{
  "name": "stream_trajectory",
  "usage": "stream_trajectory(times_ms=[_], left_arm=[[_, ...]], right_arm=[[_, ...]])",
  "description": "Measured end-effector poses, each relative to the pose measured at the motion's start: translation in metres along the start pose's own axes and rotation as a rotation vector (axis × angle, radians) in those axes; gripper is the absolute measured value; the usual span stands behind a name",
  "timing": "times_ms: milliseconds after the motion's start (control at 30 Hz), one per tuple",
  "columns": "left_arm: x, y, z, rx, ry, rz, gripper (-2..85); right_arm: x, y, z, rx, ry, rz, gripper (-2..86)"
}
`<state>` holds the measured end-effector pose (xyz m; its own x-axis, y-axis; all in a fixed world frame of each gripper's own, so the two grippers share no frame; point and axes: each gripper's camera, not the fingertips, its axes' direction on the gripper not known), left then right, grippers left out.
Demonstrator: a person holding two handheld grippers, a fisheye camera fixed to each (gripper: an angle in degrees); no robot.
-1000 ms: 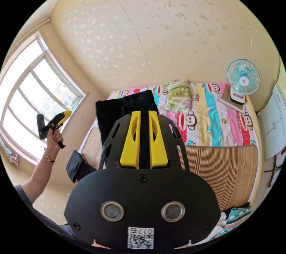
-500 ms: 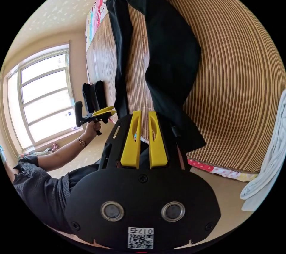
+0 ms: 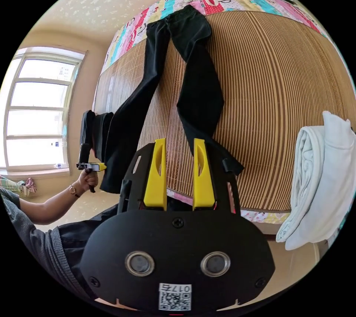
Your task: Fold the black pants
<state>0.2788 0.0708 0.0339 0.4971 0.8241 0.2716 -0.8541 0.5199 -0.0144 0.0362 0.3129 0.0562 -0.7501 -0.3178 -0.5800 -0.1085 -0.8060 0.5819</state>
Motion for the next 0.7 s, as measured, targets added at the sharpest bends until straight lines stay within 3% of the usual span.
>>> stream_trajectory(times_ms=[100, 167, 233, 300, 433, 500, 600, 633, 700], left_arm=[[-0.061, 0.042, -0.031, 0.106, -0.255, -0.308, -0.7], [-0.102, 0.071, -0.049, 0.179, -0.258, -0.547, -0.8], [-0.116, 0.088, -0.060, 0.216, -0.255, -0.616, -0.8], [-0.100, 0.092, -0.068, 0.173, -0.474, -0.604, -0.7], [-0.054, 0.077, -0.068, 0.133, -0.690, -0.402, -0.4], [-0.025, 0.060, -0.060, 0.101, -0.747, -0.220, 0.1], [-0.011, 0.035, -0.046, 0.050, -0.836, -0.095, 1.7], [-0.011, 0.029, -0.044, 0.043, -0.847, -0.084, 2.0], [-0.016, 0.006, -0.043, 0.036, -0.822, -0.094, 3.6]], right_arm=[[0.018, -0.015, 0.003, -0.032, 0.004, 0.058, 12.6], [0.028, -0.027, 0.004, -0.054, 0.013, 0.065, 13.1], [0.033, -0.038, 0.000, -0.055, 0.032, 0.050, 13.4], [0.037, -0.053, -0.006, -0.046, 0.064, 0.021, 13.7], [0.043, -0.094, -0.020, -0.027, 0.132, -0.094, 15.2], [0.050, -0.115, -0.011, -0.106, 0.128, -0.171, 15.3], [0.077, -0.145, 0.036, -0.446, 0.104, -0.227, 10.3], [0.088, -0.150, 0.046, -0.540, 0.039, -0.234, 7.0], [0.106, -0.156, 0.036, -0.535, -0.293, -0.254, 4.0]])
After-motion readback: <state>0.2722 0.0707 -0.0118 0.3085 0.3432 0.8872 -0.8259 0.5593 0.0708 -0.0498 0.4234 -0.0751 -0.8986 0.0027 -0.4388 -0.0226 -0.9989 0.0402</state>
